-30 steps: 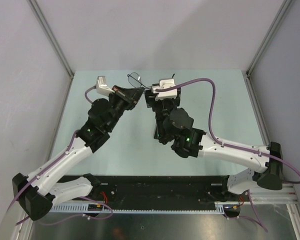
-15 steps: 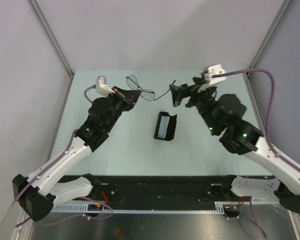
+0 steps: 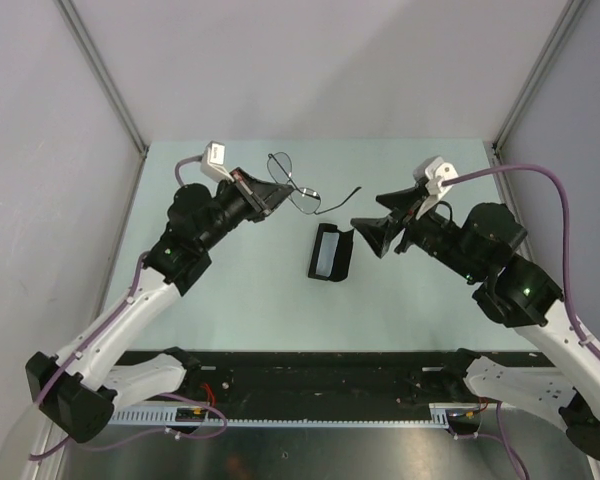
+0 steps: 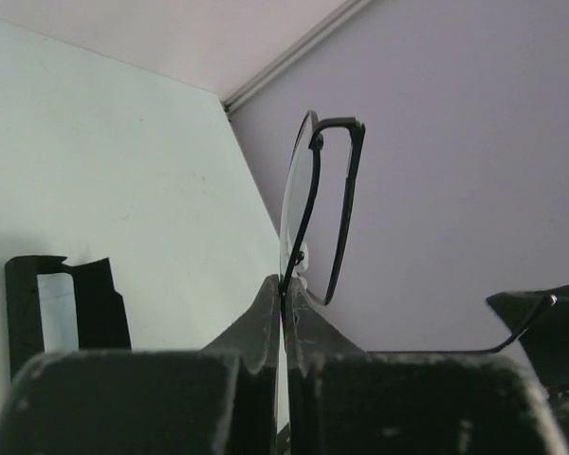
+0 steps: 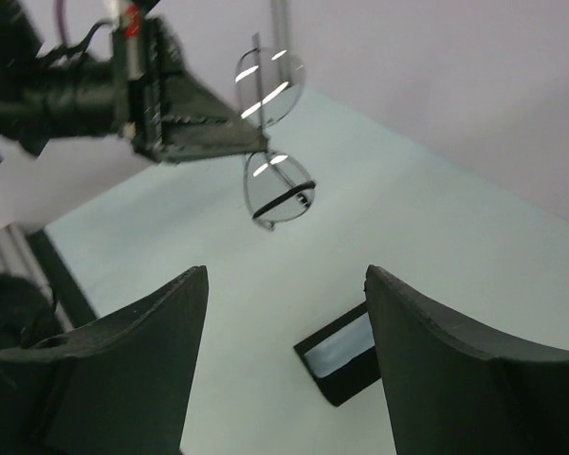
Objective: Organize the sunglasses
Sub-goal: Fold the left temple of the sunglasses with the sunglasses.
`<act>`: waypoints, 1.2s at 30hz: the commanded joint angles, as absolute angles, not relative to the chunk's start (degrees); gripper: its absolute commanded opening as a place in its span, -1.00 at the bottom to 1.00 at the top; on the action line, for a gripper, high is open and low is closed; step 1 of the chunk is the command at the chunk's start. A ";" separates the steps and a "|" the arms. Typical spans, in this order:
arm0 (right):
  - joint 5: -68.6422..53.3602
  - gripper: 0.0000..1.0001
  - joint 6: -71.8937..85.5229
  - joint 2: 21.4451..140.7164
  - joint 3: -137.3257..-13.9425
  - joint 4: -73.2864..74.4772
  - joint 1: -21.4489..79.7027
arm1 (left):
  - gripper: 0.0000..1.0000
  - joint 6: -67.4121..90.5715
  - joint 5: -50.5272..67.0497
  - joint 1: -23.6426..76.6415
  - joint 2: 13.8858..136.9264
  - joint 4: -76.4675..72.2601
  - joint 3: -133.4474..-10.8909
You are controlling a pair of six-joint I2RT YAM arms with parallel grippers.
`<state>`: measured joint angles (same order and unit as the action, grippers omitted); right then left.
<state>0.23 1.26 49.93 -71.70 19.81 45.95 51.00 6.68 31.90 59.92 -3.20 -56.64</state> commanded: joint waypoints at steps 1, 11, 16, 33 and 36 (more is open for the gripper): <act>-12.64 0.34 -1.32 47.64 -69.88 19.60 45.00 | -0.99 51.24 19.40 30.24 60.64 -4.31 -60.64; -23.46 -0.46 -2.29 49.30 -69.43 14.77 44.74 | -0.99 49.31 32.16 30.15 61.70 -4.31 -64.07; -31.01 -0.87 -2.11 49.75 -69.52 13.89 44.74 | -0.98 48.69 35.68 29.97 62.05 -4.39 -64.69; -38.85 -1.00 -3.34 51.15 -69.43 14.41 44.82 | -0.98 48.78 39.29 29.71 62.31 -5.10 -65.74; -37.62 -1.00 -3.95 51.15 -69.43 14.85 44.82 | -0.99 48.78 39.38 29.62 62.23 -5.19 -65.83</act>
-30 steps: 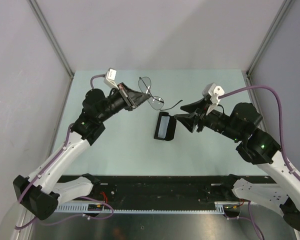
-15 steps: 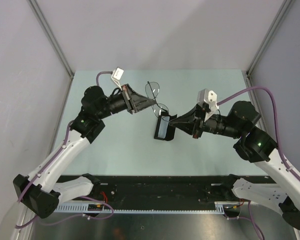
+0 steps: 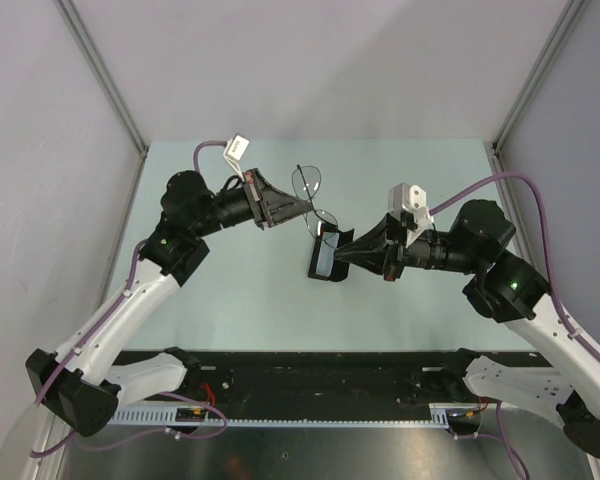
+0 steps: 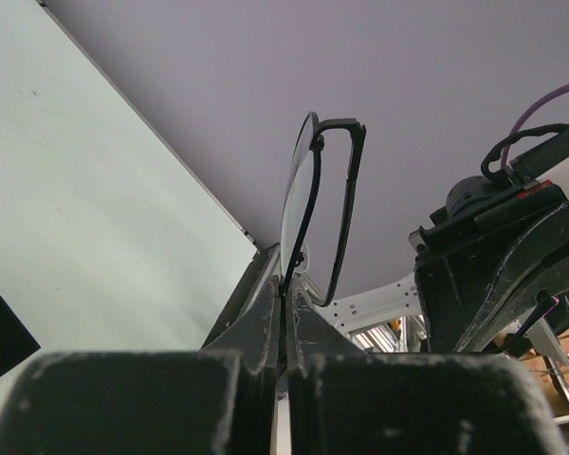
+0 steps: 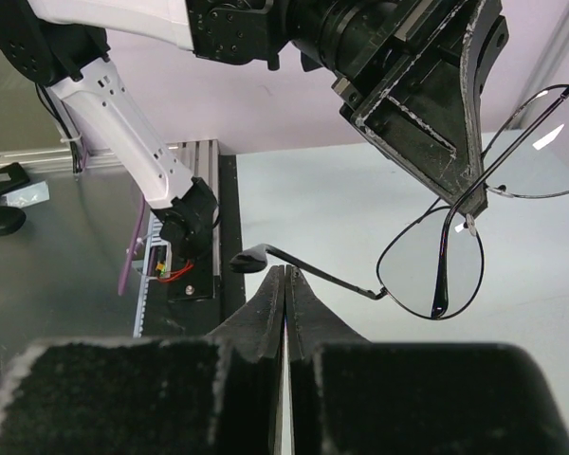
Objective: Organize the sunglasses
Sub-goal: Fold the left temple of the sunglasses with the sunglasses.
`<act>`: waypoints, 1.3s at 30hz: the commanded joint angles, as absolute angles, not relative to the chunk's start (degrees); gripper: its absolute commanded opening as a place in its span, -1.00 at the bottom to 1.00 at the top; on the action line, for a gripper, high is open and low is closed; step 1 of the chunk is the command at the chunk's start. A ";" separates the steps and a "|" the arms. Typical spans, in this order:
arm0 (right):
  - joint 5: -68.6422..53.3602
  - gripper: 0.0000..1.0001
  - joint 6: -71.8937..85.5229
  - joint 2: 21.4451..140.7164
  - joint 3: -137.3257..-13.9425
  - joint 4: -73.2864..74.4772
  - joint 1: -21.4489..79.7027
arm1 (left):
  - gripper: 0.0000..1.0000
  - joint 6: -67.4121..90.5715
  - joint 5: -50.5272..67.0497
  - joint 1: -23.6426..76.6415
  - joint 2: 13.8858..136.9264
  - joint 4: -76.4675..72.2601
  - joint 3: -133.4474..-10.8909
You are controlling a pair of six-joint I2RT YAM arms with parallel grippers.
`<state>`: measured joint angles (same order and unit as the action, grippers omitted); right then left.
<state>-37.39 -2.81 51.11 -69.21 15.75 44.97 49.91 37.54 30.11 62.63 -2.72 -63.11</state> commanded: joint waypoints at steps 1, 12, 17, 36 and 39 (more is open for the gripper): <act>-37.53 -1.00 -4.56 50.89 -69.43 15.38 44.82 | -0.98 48.69 39.55 29.62 62.14 -5.19 -65.83; -44.20 -1.00 -3.60 52.29 -69.43 13.01 45.09 | -0.99 48.34 41.22 29.27 62.93 -5.80 -66.27; -45.79 -1.00 -2.82 54.58 -69.52 10.73 45.79 | -0.99 48.25 41.31 29.27 62.84 -5.98 -65.83; -40.08 -1.00 2.55 62.49 -69.43 -2.02 45.97 | -0.99 44.13 47.45 29.36 59.68 -8.17 -61.61; -39.90 -1.00 3.34 63.72 -69.43 -2.99 45.88 | -0.99 43.34 48.60 29.44 59.24 -8.44 -61.00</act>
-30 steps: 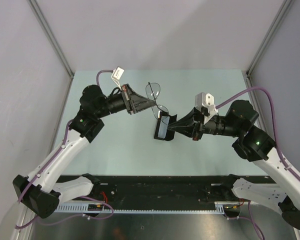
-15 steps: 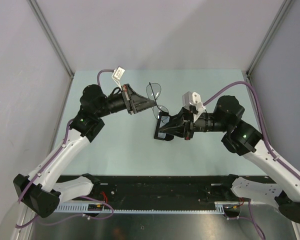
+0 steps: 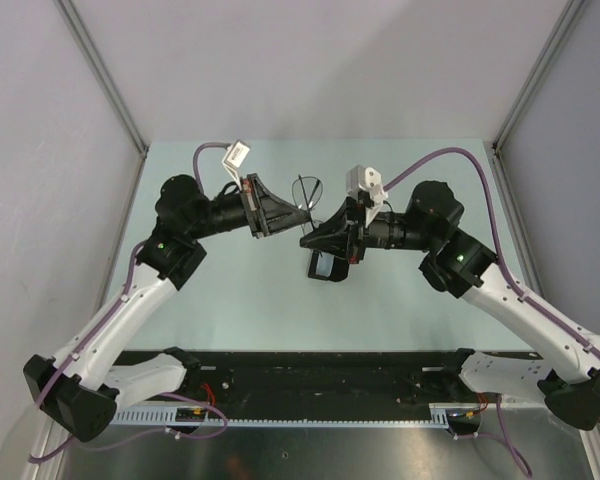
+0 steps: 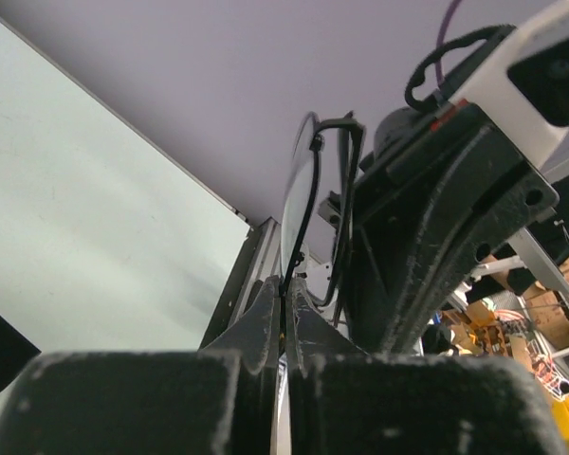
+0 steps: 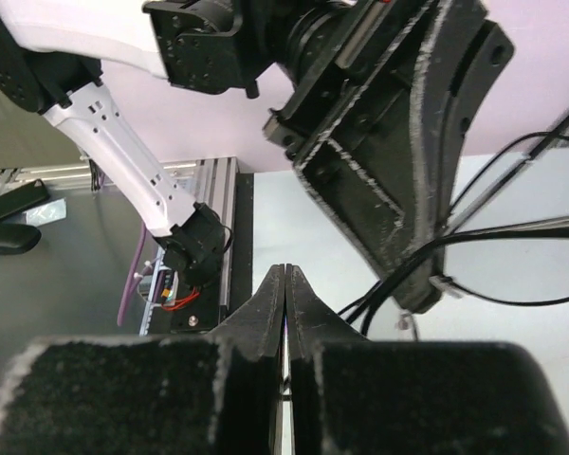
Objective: Organize the sunglasses
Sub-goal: Fold the left temple of the sunglasses with the sunglasses, then pass from the left arm to the right
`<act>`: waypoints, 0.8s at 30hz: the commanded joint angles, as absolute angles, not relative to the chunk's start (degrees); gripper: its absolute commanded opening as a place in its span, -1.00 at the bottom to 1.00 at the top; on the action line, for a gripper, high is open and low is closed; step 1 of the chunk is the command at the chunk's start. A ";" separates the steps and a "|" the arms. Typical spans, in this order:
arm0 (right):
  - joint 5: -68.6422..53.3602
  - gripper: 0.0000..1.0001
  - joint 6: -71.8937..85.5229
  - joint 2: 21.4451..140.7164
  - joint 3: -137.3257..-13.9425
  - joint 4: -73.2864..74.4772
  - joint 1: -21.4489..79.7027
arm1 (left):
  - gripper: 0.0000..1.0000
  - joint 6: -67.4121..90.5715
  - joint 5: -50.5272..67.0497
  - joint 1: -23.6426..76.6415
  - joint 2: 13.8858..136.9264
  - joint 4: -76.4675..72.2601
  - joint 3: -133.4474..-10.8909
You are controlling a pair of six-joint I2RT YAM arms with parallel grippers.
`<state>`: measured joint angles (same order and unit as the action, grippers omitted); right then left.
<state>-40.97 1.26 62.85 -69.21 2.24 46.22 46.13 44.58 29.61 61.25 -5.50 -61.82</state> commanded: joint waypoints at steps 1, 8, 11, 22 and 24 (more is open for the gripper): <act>-39.90 -1.00 3.69 63.89 -69.43 -3.25 45.88 | -0.99 43.07 48.86 29.53 59.06 -8.61 -60.82; -38.76 -1.00 6.32 63.99 -69.52 -5.00 45.35 | -0.99 41.49 47.47 29.44 56.96 -8.79 -59.33; -38.41 -0.93 7.47 62.14 -69.52 -6.06 45.27 | -0.99 41.57 45.97 29.44 56.86 -8.79 -58.89; -19.80 -0.25 10.11 54.32 -69.52 2.26 45.09 | -0.99 39.90 39.03 29.27 58.62 -3.69 -57.31; -13.12 -0.22 10.63 54.05 -69.43 4.38 44.83 | -0.99 40.17 38.76 29.27 58.88 -3.69 -56.78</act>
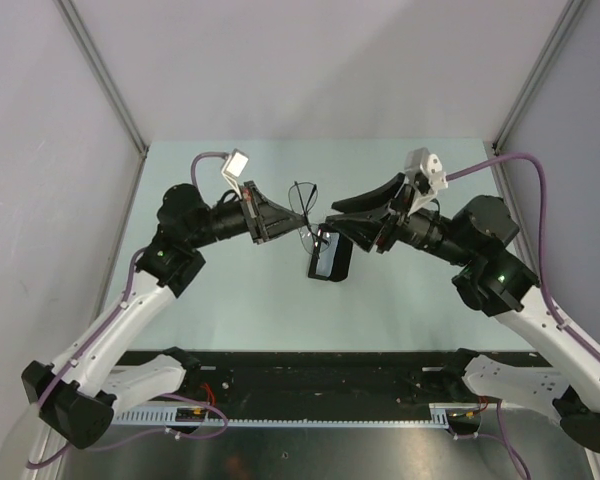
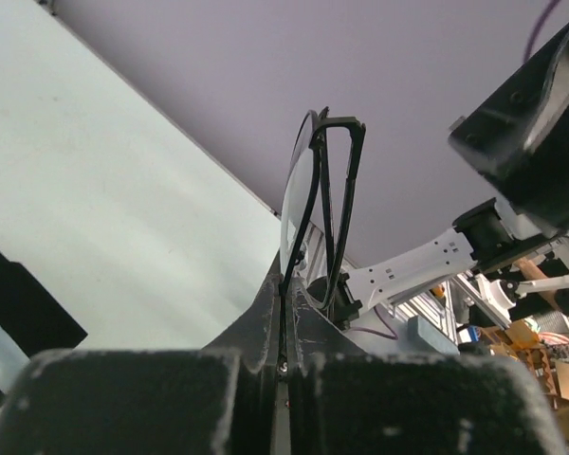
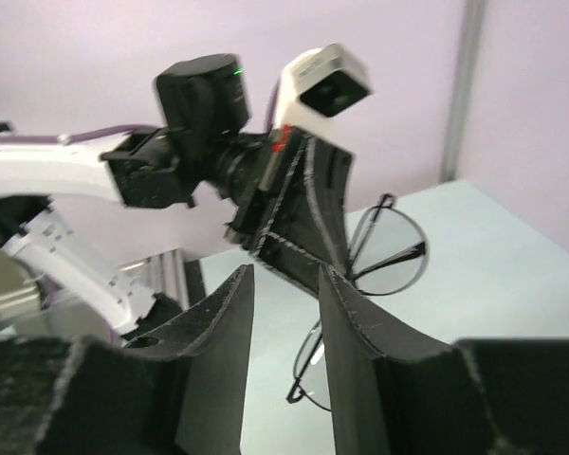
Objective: Organize the sunglasses
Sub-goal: Pass from the left arm to the right
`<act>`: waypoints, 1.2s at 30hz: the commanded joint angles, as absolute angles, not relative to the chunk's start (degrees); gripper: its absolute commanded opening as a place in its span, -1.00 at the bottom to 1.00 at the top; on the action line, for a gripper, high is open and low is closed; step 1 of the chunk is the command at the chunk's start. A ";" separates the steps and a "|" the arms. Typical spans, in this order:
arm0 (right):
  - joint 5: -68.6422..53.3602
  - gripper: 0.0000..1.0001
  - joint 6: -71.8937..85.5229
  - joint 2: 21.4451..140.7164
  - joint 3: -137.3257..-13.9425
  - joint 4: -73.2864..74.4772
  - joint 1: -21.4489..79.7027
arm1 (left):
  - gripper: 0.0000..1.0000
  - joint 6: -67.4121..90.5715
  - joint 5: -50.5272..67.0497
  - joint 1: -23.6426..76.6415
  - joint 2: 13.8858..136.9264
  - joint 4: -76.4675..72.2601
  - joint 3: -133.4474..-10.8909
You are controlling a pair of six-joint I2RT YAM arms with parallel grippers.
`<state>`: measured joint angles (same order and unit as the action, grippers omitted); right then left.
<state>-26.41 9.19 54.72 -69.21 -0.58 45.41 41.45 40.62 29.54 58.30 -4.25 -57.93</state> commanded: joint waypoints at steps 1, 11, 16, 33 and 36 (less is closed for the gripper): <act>-11.09 -0.21 11.07 54.05 -69.43 6.22 44.74 | -0.99 40.08 38.50 29.27 58.97 -3.69 -56.69; 5.61 -0.12 14.94 56.86 -69.52 12.21 43.42 | -0.99 38.94 33.14 29.18 60.29 1.30 -56.25; 9.75 -0.08 18.97 60.28 -69.43 16.60 41.05 | -0.99 37.36 26.47 29.18 60.38 7.29 -56.16; 21.87 0.04 17.41 73.47 -69.70 6.17 58.25 | -0.99 44.56 -8.87 36.38 59.85 19.86 -57.74; 24.69 -0.01 16.09 77.25 -71.19 5.28 59.85 | -0.99 44.47 -9.58 36.74 60.29 20.65 -58.36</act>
